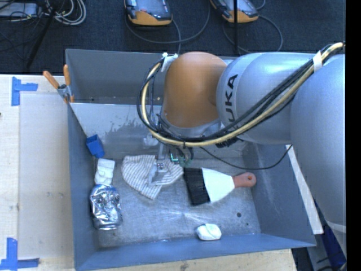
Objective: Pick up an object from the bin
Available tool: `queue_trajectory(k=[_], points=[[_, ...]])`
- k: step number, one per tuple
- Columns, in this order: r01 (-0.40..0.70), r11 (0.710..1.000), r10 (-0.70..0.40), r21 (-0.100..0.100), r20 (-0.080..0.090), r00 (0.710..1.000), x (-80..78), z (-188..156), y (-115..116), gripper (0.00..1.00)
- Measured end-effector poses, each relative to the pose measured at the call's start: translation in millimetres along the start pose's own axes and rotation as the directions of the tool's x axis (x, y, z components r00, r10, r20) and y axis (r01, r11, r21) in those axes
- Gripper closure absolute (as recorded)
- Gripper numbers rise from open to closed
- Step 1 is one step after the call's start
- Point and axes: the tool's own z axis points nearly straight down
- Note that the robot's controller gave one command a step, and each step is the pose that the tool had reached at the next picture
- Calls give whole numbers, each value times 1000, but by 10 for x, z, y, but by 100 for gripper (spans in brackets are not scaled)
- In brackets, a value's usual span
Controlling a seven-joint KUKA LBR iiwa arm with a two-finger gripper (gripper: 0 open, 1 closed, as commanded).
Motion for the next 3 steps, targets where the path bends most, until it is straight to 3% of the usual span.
queue_trajectory(k=[1,2,3], points=[[-1,1000,1,0,2,1000,-3,-20,-2,0],[157,988,-157,0,9,988,-123,-141,-69,100],[156,988,-156,0,9,988,-123,-141,-72,100]])
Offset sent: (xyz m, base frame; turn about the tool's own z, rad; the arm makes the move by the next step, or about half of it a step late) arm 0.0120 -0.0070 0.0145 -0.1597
